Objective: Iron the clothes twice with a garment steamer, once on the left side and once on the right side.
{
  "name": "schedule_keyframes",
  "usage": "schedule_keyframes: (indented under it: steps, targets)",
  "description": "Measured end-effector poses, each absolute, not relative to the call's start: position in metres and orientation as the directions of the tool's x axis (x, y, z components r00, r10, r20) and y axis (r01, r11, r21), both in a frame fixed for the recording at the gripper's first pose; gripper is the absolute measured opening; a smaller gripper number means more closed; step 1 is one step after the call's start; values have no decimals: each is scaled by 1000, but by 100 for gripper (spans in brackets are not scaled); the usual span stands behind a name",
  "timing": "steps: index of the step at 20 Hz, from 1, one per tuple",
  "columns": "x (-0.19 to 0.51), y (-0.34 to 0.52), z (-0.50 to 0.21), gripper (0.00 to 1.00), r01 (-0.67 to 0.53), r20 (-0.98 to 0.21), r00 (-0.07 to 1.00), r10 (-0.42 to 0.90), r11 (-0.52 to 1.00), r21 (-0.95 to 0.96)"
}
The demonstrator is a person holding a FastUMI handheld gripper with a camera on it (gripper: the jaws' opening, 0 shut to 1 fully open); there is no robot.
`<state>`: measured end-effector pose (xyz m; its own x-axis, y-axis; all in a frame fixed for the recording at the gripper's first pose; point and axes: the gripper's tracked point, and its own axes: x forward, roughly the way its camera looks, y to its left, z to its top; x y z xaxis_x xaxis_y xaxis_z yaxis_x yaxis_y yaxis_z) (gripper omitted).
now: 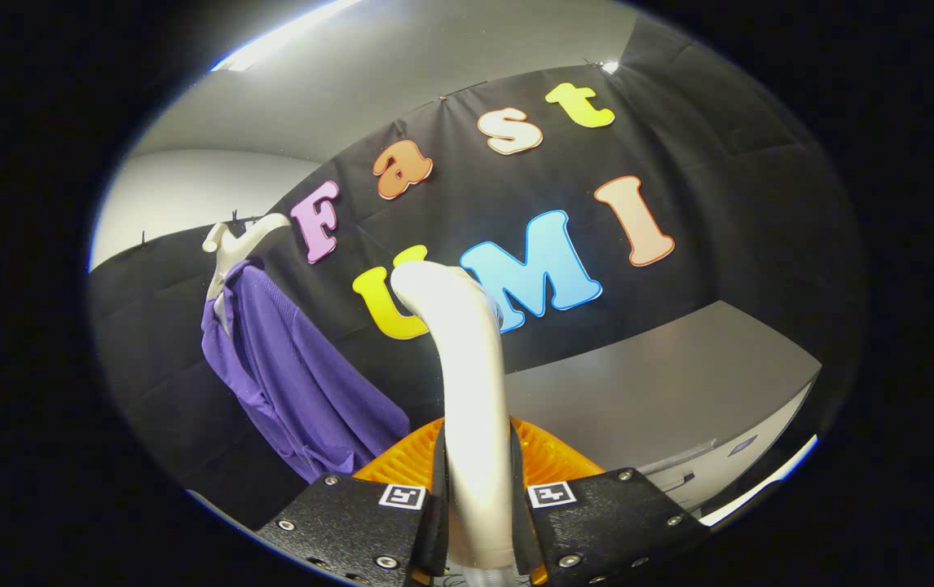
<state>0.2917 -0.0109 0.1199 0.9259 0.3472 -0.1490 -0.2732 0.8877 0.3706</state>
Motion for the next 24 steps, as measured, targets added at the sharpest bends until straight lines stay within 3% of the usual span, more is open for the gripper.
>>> schedule_keyframes:
  steps: [9, 24]
  targets:
    - [227, 69, 149, 31, -304, -25, 948, 317, 927, 219]
    - [241, 183, 216, 31, -354, 141, 929, 342, 933, 65]
